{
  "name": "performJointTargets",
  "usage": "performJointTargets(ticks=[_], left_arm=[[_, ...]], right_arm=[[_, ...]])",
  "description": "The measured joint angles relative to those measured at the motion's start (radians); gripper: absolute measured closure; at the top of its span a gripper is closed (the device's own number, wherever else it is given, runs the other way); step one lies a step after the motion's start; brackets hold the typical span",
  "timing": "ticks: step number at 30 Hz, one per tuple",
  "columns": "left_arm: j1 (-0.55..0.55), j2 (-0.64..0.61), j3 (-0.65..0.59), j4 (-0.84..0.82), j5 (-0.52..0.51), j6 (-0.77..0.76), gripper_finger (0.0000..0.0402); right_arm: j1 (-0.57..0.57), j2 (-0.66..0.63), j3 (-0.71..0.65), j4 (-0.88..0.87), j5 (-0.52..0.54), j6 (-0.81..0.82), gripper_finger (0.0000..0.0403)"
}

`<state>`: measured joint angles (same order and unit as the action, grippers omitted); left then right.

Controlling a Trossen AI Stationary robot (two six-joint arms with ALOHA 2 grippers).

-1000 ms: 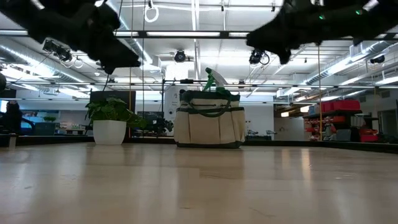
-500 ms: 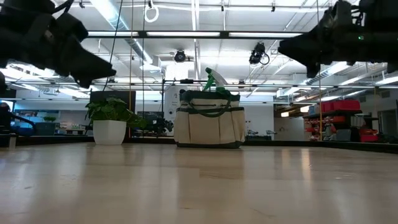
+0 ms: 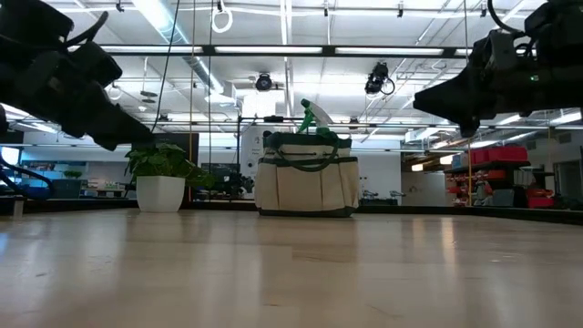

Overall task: Pick & Place Garden tools in Gardening bag
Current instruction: Return to Home Position

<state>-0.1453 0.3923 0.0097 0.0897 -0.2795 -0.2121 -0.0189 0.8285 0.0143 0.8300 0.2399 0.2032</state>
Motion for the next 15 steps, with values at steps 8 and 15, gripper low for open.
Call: performJointTargets(ticks=[8,15], left_arm=[[-0.001,-0.001,-0.001,0.004,0.0,-0.008,0.0278],[-0.001,0.0,-0.001,0.003,0.0,-0.004,0.0278]], right_arm=[[0.0,0.0,0.0,-0.002,0.032,-0.013,0.0312],[0.0,0.0,0.0,-0.002,0.032,-0.016,0.0312]])
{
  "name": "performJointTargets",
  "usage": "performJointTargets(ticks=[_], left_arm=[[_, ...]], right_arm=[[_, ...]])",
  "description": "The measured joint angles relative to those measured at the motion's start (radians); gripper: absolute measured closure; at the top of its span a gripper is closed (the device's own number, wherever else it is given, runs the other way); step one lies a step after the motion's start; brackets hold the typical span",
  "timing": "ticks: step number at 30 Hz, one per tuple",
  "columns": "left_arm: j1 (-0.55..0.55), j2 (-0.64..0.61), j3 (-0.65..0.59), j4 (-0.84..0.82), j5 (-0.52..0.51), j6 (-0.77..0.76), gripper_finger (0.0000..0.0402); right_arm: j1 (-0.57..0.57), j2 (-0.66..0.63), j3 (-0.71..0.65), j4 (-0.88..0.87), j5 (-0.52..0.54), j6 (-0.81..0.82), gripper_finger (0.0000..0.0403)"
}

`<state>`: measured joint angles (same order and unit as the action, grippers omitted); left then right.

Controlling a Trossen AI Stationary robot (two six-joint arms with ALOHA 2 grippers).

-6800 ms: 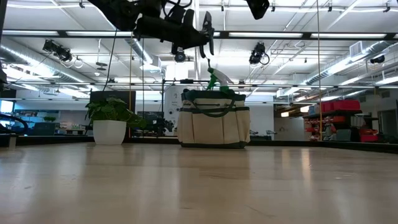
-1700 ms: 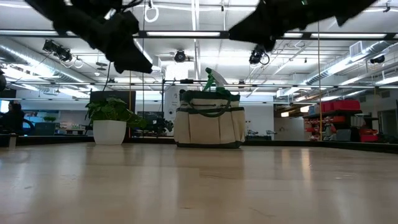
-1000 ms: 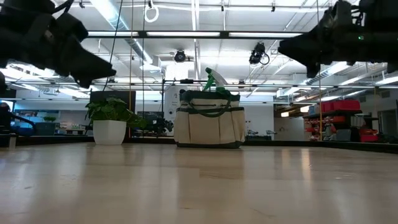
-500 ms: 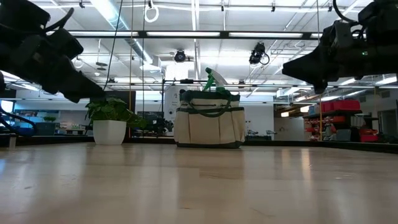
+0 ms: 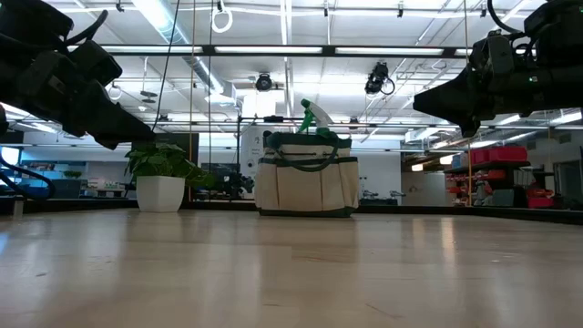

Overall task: Pick & Place Garden tools in Gardening bag
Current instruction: Return to Home Position

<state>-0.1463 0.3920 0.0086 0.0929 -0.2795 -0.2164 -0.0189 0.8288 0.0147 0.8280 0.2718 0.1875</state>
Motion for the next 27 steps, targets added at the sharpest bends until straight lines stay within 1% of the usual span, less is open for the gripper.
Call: performJointTargets(ticks=[5,12,16,25,27], left_arm=[[0.0,-0.031,0.0,-0.002,0.0,0.003,0.0278],[0.0,-0.17,0.0,0.001,0.0,0.003,0.0278],[0.0,-0.245,-0.001,0.001,0.0,0.002,0.0278],[0.002,-0.384,-0.001,0.001,0.0,0.002,0.0278],[0.012,-0.392,-0.001,0.011,0.002,0.002,0.0278]], right_arm=[[0.0,-0.007,0.0,-0.001,0.0,0.0,0.0312],[0.0,-0.056,0.001,-0.022,0.0,0.002,0.0312],[0.0,-0.124,0.001,-0.07,0.0,0.003,0.0312],[0.0,-0.321,0.001,-0.223,0.0,0.003,0.0312],[0.0,-0.355,0.001,-0.253,0.0,0.003,0.0312]])
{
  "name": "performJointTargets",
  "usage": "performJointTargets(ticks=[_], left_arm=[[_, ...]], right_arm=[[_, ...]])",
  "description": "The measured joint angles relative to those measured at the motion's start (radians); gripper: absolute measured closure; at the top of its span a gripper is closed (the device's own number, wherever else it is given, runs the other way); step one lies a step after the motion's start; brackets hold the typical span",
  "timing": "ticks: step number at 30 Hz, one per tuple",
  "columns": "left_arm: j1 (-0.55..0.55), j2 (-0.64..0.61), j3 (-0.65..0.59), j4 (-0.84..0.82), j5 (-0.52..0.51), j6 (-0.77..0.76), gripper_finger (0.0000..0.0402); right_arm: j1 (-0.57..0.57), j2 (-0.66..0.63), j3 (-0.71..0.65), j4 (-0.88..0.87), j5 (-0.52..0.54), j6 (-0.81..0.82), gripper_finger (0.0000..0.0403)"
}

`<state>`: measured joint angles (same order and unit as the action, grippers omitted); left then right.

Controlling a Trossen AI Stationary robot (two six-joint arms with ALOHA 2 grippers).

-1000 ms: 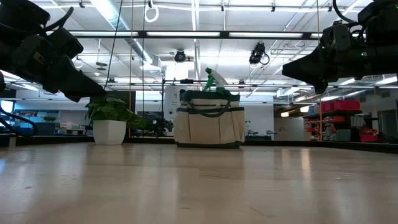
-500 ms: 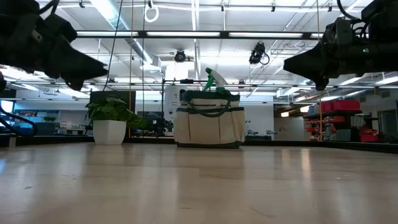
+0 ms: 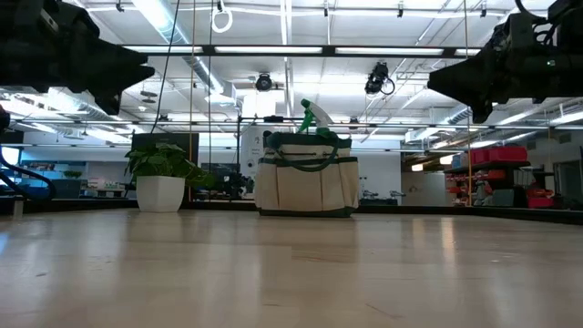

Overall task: Pick & Place Garden tools in Gardening bag
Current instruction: Return to Home Position

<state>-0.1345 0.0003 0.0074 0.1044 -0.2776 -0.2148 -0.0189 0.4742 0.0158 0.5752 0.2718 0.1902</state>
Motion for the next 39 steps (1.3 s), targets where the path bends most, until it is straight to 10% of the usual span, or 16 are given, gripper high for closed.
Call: performJointTargets(ticks=[18,39], left_arm=[[0.077,0.001,0.0,0.005,0.002,0.0,0.0278],[0.077,0.001,0.0,0.002,0.005,0.0,0.0278]], right_arm=[[0.0,-0.472,0.0,-0.33,0.0,-0.002,0.0312],[0.0,-0.469,0.0,-0.285,0.0,-0.003,0.0312]])
